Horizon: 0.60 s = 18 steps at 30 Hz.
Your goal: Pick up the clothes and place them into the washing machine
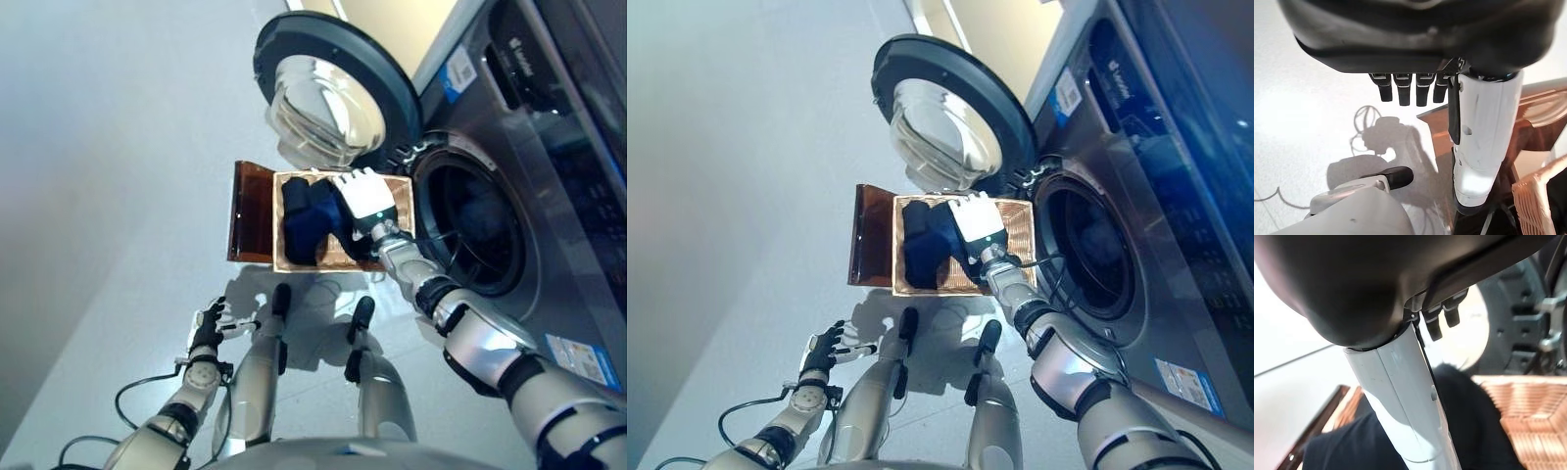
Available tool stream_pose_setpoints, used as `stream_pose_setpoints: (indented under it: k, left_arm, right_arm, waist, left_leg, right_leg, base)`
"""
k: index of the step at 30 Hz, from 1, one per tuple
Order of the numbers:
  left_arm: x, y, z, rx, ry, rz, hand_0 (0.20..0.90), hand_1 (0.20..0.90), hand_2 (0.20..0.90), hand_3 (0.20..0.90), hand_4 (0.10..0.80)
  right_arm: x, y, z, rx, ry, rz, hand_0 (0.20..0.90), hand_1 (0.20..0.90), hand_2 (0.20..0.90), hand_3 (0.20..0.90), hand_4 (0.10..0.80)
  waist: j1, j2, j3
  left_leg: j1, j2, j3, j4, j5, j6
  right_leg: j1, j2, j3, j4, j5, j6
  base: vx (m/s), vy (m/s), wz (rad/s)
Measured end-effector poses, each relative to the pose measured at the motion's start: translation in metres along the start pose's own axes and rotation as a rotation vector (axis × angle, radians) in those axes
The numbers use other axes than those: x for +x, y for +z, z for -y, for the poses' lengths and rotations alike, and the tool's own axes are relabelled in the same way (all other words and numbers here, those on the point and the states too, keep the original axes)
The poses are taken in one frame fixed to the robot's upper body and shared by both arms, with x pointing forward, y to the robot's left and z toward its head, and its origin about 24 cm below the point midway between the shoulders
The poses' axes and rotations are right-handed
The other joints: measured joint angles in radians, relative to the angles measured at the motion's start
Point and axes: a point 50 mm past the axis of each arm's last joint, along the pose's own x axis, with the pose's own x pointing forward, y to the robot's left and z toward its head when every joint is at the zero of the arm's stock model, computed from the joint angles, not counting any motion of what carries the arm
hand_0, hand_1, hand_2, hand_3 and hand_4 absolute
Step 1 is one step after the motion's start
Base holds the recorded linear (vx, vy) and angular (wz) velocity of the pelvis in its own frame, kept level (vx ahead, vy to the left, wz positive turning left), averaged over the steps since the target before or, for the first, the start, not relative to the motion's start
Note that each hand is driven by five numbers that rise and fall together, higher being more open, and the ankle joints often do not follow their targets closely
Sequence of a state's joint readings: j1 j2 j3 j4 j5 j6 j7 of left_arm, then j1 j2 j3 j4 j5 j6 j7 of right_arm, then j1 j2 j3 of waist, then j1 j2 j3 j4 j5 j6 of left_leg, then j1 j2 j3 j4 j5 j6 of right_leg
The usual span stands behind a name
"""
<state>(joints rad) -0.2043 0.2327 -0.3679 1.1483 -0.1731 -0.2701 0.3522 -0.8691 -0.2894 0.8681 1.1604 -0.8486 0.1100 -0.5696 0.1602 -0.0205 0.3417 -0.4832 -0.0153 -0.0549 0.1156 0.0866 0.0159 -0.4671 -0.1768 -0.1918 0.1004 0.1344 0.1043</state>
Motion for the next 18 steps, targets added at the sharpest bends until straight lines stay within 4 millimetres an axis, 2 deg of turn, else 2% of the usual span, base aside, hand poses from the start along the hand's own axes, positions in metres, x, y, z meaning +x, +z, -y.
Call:
stream_pose_setpoints:
  k: [10,13,18]
  left_arm:
    - [0.002,0.008,0.001,-0.019,0.006,0.024,0.9,0.9,0.9,0.9,0.8]
    - [0.003,0.014,0.001,-0.029,0.005,0.045,0.9,0.9,0.9,0.9,0.8]
    - [0.006,0.028,0.003,-0.038,0.002,0.101,0.9,0.9,0.9,0.9,0.8]
  right_arm:
    - [0.018,-0.006,0.025,-0.024,-0.07,-0.007,0.9,0.9,0.9,0.9,0.8]
    - [0.017,-0.011,0.023,-0.021,-0.057,-0.032,0.9,0.9,0.9,0.9,0.8]
    - [0.015,-0.019,0.02,-0.029,-0.046,-0.064,0.9,0.9,0.9,0.9,0.8]
  waist:
    - [0.025,0.011,0.023]
    - [0.031,0.014,0.034]
    - [0.04,0.022,0.053]
  left_leg:
    - [-0.052,-0.003,-0.029,0.018,0.006,-0.009]
    - [-0.073,-0.005,-0.037,0.025,0.009,-0.014]
    - [-0.12,-0.007,-0.044,0.046,0.013,-0.019]
  right_leg:
    - [-0.036,-0.003,-0.024,0.023,-0.01,-0.005]
    - [-0.067,-0.011,-0.033,0.069,-0.04,-0.015]
    - [-0.125,-0.02,-0.037,0.126,-0.056,-0.013]
  base:
    - [-0.003,0.003,0.09]
    - [-0.021,0.012,0.13]
    - [-0.004,0.015,0.06]
